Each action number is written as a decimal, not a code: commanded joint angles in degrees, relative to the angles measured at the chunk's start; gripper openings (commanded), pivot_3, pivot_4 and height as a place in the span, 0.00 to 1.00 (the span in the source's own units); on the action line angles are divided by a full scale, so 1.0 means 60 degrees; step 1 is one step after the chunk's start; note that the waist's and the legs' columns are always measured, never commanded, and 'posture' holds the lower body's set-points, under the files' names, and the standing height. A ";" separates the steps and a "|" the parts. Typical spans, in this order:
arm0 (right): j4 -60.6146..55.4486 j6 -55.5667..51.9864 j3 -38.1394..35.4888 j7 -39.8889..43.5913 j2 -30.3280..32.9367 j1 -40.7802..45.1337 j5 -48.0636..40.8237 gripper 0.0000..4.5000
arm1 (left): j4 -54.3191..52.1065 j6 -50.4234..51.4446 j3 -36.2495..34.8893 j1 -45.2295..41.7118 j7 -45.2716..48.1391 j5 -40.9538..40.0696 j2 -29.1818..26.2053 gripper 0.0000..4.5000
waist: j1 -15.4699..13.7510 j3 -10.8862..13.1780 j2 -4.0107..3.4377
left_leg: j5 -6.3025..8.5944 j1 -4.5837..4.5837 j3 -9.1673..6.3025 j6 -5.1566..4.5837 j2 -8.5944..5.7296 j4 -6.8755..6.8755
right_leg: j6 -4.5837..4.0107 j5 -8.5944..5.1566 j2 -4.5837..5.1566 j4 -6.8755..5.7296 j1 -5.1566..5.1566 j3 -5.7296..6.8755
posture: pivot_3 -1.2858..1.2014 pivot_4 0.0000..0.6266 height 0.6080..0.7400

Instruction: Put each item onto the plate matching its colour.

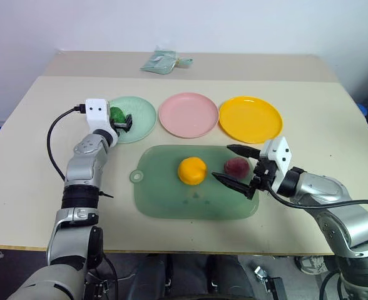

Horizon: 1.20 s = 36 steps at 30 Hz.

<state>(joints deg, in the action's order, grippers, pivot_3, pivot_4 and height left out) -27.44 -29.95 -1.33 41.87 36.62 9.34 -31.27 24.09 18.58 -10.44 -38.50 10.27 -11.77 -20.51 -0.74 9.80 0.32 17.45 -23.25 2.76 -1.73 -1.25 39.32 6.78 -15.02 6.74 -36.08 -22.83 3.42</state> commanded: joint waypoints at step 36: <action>0.4973 -0.1140 0.0111 -0.4130 -0.2143 0.5230 0.3429 0.70 | -0.8312 0.0524 0.1758 0.6573 0.6534 -0.2496 -0.2588 1.00 | 0.0014 -0.0001 -0.0007 | -0.0005 -0.0018 -0.0001 0.0017 0.0004 -0.0006 | -0.0009 -0.0003 0.0005 -0.0011 -0.0046 -0.0014 | 0.52 0.24 1.00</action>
<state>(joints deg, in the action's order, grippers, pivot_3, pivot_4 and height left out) -3.37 -37.97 2.88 21.44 22.81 39.98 -13.44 -25.55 23.20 -0.22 1.40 49.58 -27.32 -36.34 -0.65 9.79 0.28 17.42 -23.37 2.75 -1.64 -1.25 39.28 6.72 -15.03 6.78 -36.15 -23.10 3.34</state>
